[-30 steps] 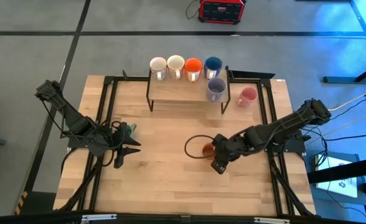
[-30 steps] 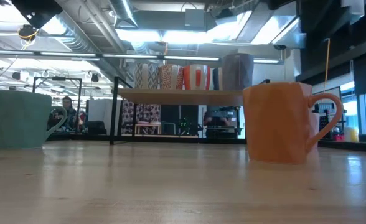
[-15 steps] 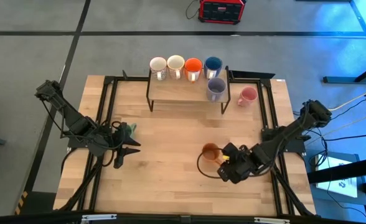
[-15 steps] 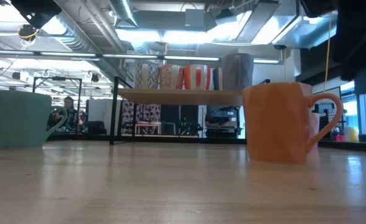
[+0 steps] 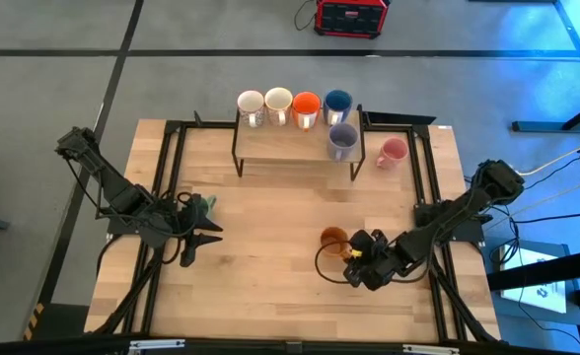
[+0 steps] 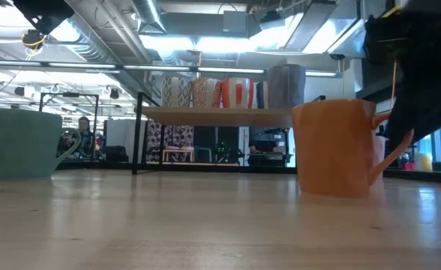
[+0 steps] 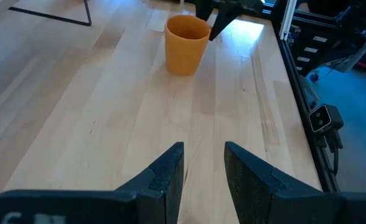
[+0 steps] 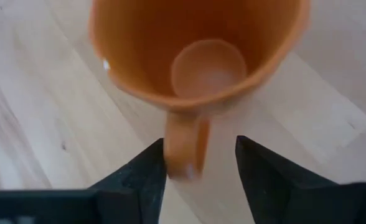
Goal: Place coffee mugs
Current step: Put the brown mug on the shelf
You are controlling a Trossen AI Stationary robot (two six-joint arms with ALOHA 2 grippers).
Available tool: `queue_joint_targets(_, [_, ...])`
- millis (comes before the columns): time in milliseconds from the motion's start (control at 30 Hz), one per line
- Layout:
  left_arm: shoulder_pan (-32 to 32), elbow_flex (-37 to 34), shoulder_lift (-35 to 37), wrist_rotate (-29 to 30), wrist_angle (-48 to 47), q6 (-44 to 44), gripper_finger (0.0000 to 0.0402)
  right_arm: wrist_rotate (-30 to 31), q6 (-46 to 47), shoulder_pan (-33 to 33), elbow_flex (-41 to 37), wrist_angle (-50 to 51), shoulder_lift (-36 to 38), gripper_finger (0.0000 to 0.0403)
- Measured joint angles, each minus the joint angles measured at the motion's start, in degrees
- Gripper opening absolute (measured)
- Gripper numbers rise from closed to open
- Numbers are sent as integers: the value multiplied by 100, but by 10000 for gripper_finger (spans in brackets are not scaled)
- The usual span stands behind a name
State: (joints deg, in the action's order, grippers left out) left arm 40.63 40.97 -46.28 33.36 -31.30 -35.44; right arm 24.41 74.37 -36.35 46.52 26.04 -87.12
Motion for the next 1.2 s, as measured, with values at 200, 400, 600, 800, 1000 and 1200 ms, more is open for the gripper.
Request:
queue_joint_targets(200, [-1,0,-1,15,-7,2,110,6,-284,0,-51,-318,-257,119])
queue_joint_targets(400, [-1,0,1,15,2,2,110,99,-372,0,-48,-368,-378,23])
queue_joint_targets(600, [-1,1,2,6,116,-27,110,182,-434,134,-20,-331,-379,26])
queue_joint_targets(800, [-1,44,164,-4,78,-157,110,33,-673,437,613,187,-384,22])
queue_joint_targets(1000, [-1,487,601,59,-457,-38,110,496,-484,983,1911,1541,-384,22])
queue_joint_targets(1200, [-1,586,963,234,-746,297,110,859,-462,1662,3487,2777,-662,22])
